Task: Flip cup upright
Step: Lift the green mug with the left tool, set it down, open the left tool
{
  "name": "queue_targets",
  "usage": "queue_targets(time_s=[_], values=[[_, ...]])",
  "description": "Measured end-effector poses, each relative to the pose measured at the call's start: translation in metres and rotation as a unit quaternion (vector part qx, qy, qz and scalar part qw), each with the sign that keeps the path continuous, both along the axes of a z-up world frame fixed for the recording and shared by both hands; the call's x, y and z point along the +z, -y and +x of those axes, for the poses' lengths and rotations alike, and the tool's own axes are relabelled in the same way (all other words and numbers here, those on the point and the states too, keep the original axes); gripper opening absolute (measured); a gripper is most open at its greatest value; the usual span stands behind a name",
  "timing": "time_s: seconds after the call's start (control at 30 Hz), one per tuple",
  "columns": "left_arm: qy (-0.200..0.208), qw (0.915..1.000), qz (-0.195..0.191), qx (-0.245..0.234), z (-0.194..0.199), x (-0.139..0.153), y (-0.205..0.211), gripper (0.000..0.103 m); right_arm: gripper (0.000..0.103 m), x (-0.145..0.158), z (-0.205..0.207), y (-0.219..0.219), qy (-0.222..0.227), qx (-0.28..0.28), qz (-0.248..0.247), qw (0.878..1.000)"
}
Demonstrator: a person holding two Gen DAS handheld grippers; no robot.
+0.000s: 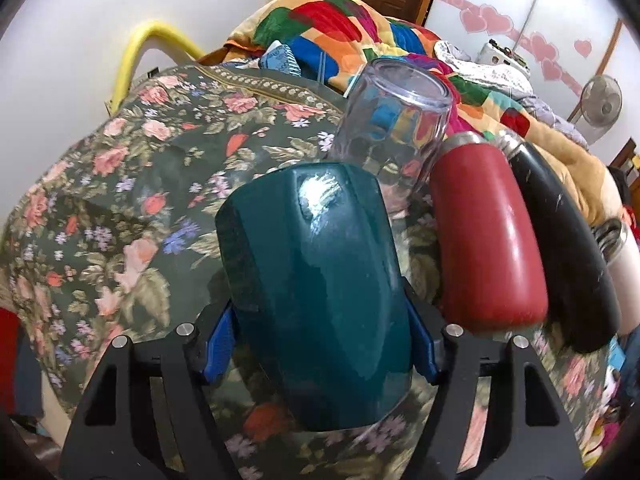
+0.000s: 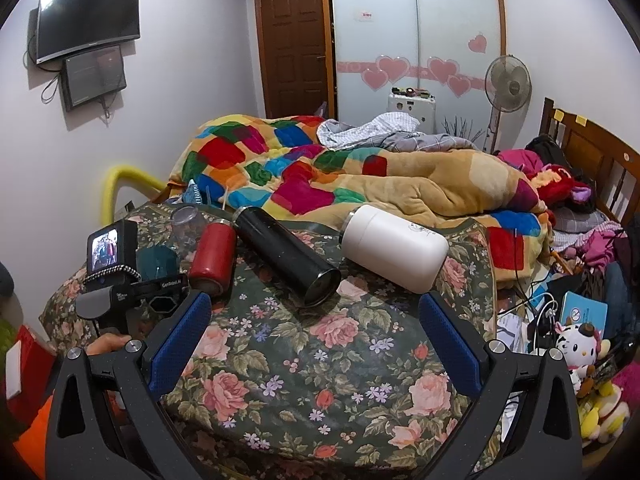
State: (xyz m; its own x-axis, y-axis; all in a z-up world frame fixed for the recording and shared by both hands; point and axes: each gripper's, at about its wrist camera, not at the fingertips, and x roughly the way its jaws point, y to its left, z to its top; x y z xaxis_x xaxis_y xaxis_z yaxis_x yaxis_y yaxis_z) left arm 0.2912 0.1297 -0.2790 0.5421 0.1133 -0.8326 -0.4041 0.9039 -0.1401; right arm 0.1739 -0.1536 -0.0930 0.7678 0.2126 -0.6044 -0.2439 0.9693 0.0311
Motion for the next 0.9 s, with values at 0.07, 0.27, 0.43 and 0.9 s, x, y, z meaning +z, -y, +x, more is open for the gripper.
queue_targets(time_s=[0.07,0.27,0.43,0.9], values=[[0.002,0.9999,0.006,-0.010,-0.011,0.005,0.001,0.070,0.103,0.001,-0.002,-0.001,0.002,0.001,-0.002,1.000],[0.015,0.9990,0.016,-0.039,-0.045,0.026,0.009,0.070,0.103,0.004,-0.008,0.001,0.004,0.002,0.007,1.000],[0.041,0.9968,0.016,-0.066,-0.068,0.052,0.026,0.070,0.103,0.007,-0.015,0.002,0.012,0.002,0.008,1.000],[0.079,0.9797,0.006,-0.184,-0.077,0.086,0.127,0.070,0.103,0.015,-0.032,0.018,0.027,-0.002,0.016,1.000]])
